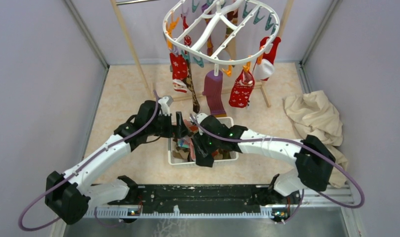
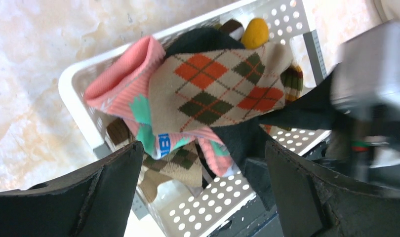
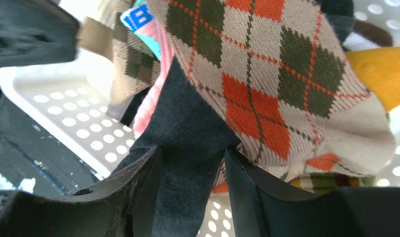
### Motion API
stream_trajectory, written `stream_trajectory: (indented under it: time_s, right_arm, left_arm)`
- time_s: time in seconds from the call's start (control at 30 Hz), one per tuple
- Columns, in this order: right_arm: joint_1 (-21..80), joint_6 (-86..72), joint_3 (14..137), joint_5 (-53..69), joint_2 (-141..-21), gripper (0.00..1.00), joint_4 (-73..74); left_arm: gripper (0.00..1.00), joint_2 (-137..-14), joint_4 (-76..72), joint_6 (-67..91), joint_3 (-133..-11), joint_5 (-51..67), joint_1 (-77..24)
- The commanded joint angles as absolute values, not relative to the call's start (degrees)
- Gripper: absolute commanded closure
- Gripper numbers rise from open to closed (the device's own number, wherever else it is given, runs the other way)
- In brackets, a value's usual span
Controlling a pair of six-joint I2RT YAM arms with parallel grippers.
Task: Remove the socks clipped to the hanger
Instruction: Adjust the sock at the bin.
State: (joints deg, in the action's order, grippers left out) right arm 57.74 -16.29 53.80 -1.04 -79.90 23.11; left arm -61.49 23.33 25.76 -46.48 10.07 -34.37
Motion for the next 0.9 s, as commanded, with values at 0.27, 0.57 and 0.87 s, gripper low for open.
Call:
stream_trajectory:
  time_s: [0.27, 0.57, 0.87]
  right_arm:
    - [58.2, -24.9, 56.1, -17.0, -91.8, 0.51, 20.4]
    - [56.0, -25.1, 55.6, -25.6, -86.2, 0.49, 22.6]
    - [55.0, -25.8, 52.3, -24.9, -79.9, 0.48, 20.5]
  left_arm:
    - [0.01, -67.3, 18.7, 24.3, -51.4, 10.4, -34.4]
    - [0.01, -72.1, 13.4, 25.9, -49.2, 12.0, -34.4]
    - [0.02, -79.3, 9.7, 26.4, -47.6, 10.7, -34.4]
